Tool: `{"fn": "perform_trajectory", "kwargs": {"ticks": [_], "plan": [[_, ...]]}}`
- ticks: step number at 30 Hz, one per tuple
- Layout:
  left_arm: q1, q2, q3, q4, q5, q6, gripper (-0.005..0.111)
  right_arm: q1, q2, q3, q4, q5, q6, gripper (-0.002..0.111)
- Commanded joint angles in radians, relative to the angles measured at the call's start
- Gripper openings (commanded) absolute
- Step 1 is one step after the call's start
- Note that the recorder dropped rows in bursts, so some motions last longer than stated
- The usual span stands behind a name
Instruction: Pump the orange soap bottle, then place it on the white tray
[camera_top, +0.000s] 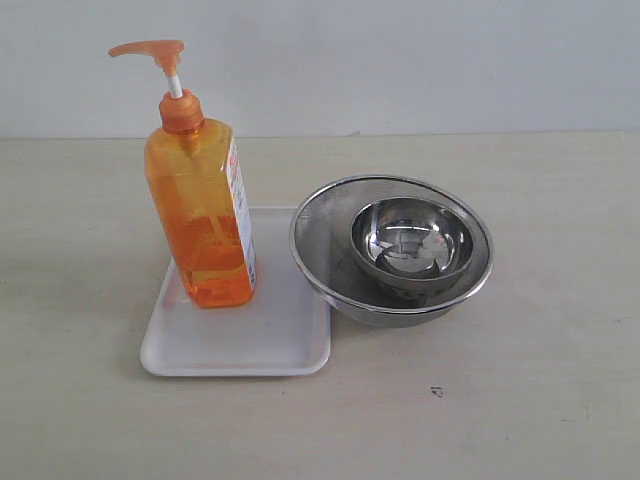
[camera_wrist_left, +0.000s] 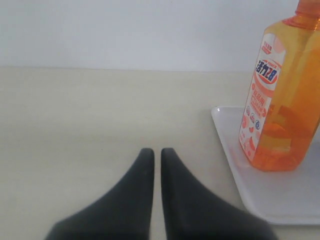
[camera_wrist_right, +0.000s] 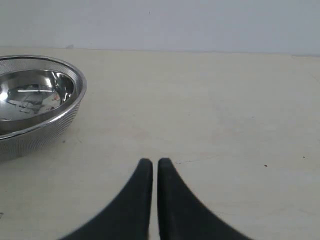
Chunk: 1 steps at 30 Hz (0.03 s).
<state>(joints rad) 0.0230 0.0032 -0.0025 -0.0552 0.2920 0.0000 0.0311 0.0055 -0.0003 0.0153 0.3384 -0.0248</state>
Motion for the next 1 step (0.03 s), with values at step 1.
{"fn": "perform_trajectory", "kwargs": {"ticks": [1], "plan": [[0.003, -0.003, 0.003, 0.000, 0.003, 0.008, 0.005, -0.002, -0.006, 0.000, 0.000, -0.002, -0.006, 0.001]]}}
